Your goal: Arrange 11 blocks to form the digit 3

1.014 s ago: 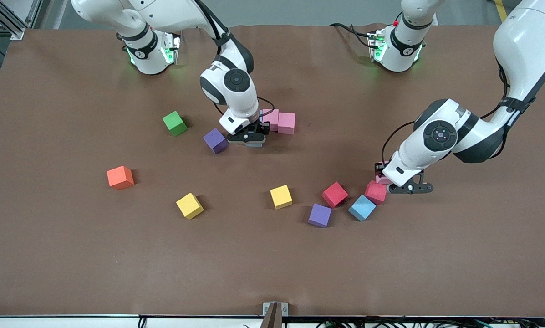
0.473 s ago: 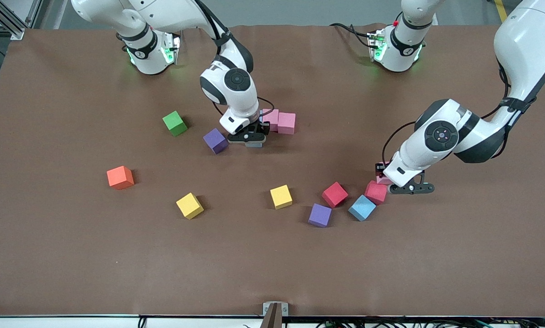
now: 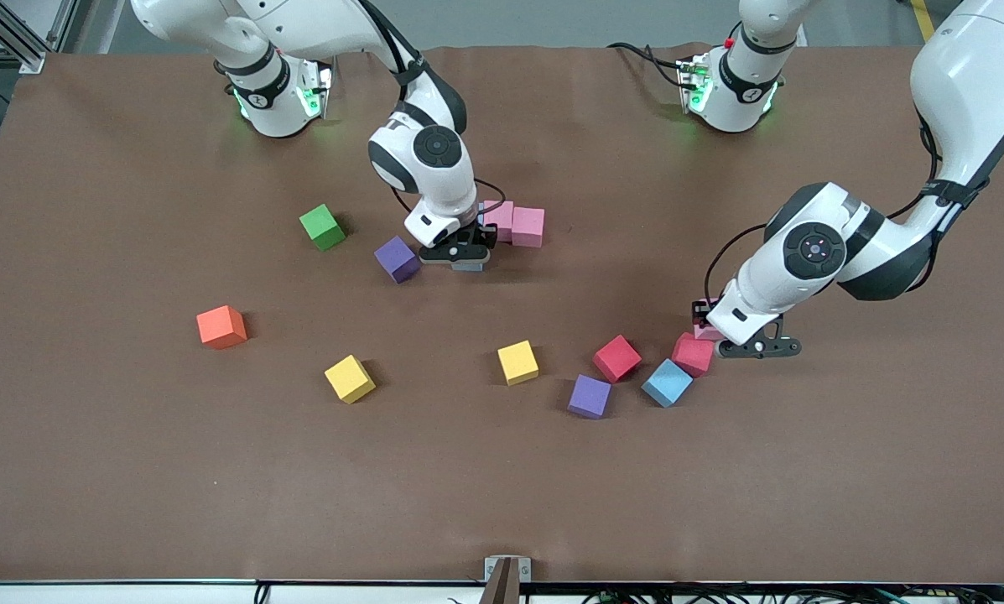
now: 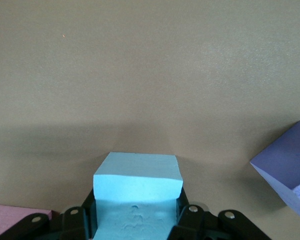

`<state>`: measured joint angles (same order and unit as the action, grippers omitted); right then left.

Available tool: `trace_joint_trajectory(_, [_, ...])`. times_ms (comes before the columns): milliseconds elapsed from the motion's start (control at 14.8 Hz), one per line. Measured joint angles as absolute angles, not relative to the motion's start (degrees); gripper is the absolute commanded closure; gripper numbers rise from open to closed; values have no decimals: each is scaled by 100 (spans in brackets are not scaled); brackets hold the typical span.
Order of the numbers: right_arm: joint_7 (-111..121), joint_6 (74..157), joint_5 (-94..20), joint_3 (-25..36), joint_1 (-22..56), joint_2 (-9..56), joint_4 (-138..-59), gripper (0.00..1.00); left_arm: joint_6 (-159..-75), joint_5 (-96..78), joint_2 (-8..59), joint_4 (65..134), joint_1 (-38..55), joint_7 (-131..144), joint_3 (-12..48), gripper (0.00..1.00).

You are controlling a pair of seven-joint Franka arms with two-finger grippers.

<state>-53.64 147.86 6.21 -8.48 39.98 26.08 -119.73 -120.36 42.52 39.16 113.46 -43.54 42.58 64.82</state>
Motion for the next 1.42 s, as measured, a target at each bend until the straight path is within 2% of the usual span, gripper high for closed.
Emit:
trace_joint_trajectory(1149, [-5423,14777,751,-848,3998,2608,-11976,98,-12036,4252,3916,11147,-4341,4385,6631,51])
trace_joint_trajectory(1420, [-5438,14777,760,-848,3998,2608,-11976,88,-12036,4252,3916,11146,-4341,4385,6631,51])
